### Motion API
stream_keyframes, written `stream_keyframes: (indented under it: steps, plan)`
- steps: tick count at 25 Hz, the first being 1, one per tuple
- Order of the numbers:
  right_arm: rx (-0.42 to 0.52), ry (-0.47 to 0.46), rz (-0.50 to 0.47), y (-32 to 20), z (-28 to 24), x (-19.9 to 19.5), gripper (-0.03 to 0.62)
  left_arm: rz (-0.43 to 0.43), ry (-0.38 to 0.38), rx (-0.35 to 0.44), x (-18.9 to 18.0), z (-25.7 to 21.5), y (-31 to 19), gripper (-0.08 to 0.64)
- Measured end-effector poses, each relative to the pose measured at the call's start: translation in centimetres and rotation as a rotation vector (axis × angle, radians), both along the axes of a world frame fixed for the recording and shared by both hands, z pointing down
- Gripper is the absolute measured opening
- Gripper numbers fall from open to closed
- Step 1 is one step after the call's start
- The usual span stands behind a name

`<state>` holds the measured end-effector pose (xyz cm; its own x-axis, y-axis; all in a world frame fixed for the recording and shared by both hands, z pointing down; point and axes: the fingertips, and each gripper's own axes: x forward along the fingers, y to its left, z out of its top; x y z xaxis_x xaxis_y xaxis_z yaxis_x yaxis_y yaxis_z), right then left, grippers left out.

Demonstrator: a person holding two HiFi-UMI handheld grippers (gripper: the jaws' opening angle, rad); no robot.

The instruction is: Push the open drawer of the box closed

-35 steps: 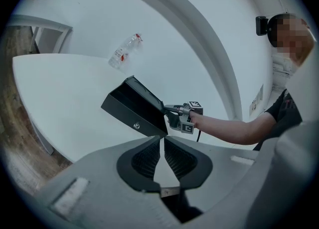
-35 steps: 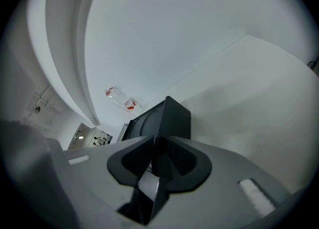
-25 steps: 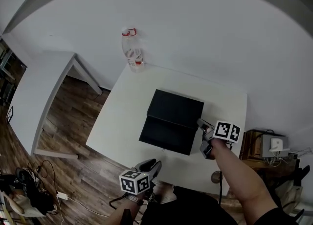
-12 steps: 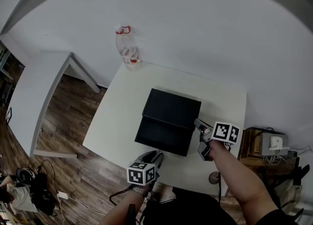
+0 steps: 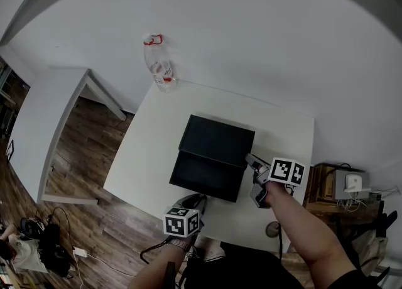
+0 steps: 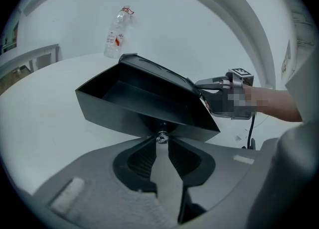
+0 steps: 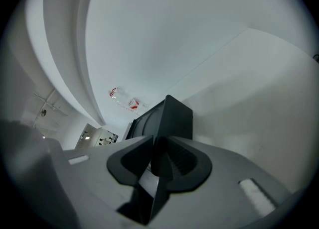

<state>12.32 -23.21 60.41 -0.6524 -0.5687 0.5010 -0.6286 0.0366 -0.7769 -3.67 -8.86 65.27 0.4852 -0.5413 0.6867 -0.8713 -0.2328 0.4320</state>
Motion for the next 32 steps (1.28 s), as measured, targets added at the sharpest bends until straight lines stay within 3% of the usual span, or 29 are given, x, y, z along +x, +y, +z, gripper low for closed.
stream_keyframes:
  steps: [14,32]
  plan:
    - [0.003,-0.010,0.000,0.1,-0.1,-0.1,0.095,0.000,-0.008,0.003,0.4,-0.5,-1.0,0.072]
    - [-0.002,-0.027,0.006,0.2,-0.1,-0.2,0.095,0.026,-0.010,0.016,1.1,-0.8,-5.9,0.072]
